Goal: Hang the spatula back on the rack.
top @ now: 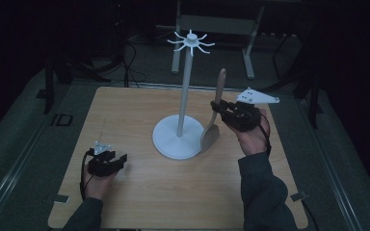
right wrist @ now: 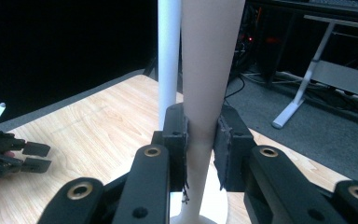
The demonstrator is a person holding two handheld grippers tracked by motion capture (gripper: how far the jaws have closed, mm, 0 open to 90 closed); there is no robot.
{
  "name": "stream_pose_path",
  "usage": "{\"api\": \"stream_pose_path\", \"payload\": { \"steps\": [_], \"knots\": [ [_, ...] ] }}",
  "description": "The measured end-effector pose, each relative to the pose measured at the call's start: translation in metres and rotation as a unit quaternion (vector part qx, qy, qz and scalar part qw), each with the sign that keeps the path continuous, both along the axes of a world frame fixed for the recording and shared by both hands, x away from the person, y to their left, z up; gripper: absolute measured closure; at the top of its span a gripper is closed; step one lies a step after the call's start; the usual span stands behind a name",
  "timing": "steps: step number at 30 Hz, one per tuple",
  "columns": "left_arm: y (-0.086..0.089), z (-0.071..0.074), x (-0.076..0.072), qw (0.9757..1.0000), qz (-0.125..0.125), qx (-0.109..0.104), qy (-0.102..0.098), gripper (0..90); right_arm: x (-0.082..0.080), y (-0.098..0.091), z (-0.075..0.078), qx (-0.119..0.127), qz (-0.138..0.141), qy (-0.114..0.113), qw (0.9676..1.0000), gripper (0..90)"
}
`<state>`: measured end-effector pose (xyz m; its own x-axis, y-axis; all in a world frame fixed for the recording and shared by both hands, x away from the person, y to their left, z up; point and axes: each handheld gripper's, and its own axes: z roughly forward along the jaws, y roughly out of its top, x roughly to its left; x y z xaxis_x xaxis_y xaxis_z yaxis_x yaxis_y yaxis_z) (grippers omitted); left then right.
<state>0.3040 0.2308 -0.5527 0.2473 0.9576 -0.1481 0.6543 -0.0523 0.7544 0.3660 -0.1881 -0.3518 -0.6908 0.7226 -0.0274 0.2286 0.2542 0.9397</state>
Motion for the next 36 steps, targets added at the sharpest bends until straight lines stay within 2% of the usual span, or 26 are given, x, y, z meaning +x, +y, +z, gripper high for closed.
{"api": "stream_pose_path", "payload": {
  "steps": [15, 36],
  "knots": [
    [0.0, 0.0, 0.0, 1.0, -0.001, 0.001, 0.001, 47.2, 0.009, 0.004, 0.009, -0.004, -0.002, 0.002, 1.0, 75.9],
    [0.0, 0.0, 0.0, 1.0, 0.0, 0.0, 0.001, 47.2, 0.012, 0.009, 0.02, -0.002, -0.002, -0.003, 1.0, 75.9]
  ]
}}
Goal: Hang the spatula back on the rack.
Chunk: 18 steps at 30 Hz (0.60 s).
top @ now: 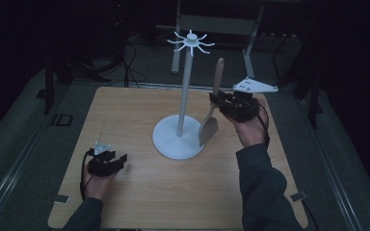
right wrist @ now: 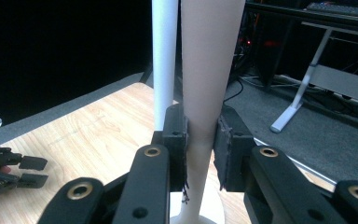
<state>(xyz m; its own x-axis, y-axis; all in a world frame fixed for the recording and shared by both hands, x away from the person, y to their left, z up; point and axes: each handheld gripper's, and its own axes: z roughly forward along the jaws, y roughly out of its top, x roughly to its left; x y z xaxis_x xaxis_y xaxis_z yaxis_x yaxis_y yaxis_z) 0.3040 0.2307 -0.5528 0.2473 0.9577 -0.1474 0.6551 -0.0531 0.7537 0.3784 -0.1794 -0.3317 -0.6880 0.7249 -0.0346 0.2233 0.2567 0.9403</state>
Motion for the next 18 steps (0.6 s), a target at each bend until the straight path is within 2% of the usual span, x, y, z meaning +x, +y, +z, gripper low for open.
{"api": "stream_pose_path", "payload": {
  "steps": [18],
  "knots": [
    [0.0, 0.0, 0.0, 1.0, 0.0, 0.0, 0.0, 47.2, 0.002, 0.012, 0.013, -0.012, 0.011, -0.001, 0.9999, 75.9]
  ]
}}
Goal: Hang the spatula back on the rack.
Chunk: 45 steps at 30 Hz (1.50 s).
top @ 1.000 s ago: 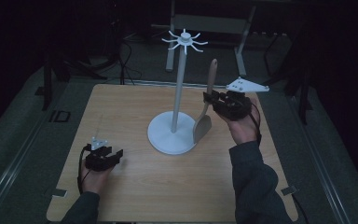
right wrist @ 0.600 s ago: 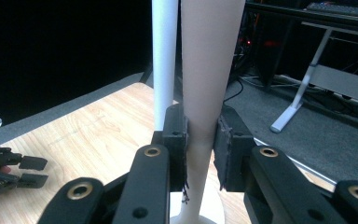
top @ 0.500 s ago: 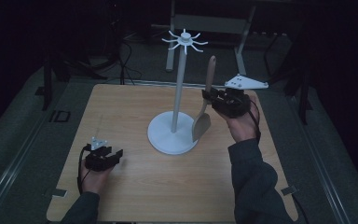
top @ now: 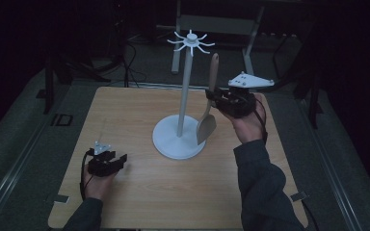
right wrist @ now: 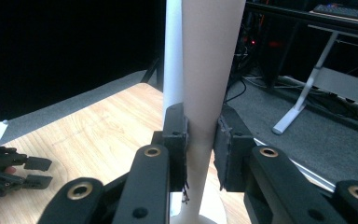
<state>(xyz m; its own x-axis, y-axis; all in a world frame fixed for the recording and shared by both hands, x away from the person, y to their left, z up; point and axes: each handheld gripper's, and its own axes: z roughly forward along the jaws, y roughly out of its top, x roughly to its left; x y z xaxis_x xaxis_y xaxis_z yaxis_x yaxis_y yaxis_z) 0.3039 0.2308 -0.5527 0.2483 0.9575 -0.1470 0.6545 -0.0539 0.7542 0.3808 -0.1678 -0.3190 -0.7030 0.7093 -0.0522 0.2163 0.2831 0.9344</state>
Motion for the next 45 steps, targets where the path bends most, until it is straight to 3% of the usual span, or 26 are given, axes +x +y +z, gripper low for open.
{"api": "stream_pose_path", "payload": {
  "steps": [10, 45],
  "knots": [
    [0.0, 0.0, 0.0, 1.0, 0.001, -0.002, 0.0, 47.2, 0.005, 0.009, 0.003, -0.014, 0.002, 0.001, 0.9999, 75.9],
    [-0.001, 0.0, 0.001, 1.0, 0.001, -0.002, -0.001, 47.2, 0.022, 0.025, 0.007, -0.014, 0.002, 0.023, 0.9996, 75.8]
  ]
}}
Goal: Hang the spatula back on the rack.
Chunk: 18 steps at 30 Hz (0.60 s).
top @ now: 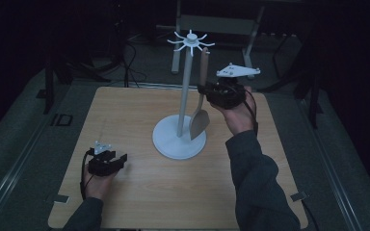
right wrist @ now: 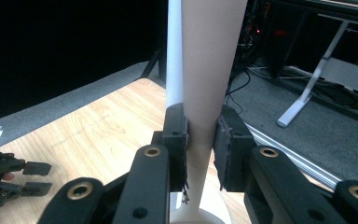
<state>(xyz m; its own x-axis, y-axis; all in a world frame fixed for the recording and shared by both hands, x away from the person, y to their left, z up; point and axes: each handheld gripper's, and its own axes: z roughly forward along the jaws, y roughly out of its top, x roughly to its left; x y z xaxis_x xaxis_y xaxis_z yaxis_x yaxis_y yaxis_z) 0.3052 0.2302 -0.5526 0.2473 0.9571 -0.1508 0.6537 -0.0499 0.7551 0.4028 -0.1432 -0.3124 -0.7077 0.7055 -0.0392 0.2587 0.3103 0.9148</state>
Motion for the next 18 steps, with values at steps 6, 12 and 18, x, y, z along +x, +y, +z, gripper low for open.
{"api": "stream_pose_path", "payload": {
  "steps": [6, 12, 18],
  "knots": [
    [0.0002, 0.0001, 0.0, 1.0, 0.001, -0.001, 0.0, 47.2, 0.002, 0.0045, -0.0009, -0.003, -0.004, 0.001, 1.0, 75.7],
    [0.0002, 0.0, 0.0001, 1.0, 0.0, 0.0, 0.001, 47.2, 0.0025, 0.0046, -0.0042, -0.005, -0.006, -0.002, 1.0, 72.6],
    [0.0003, -0.0003, 0.0003, 1.0, 0.002, 0.001, 0.004, 47.2, -0.0014, 0.002, -0.0059, -0.013, -0.024, -0.022, 0.9994, 53.1]
  ]
}}
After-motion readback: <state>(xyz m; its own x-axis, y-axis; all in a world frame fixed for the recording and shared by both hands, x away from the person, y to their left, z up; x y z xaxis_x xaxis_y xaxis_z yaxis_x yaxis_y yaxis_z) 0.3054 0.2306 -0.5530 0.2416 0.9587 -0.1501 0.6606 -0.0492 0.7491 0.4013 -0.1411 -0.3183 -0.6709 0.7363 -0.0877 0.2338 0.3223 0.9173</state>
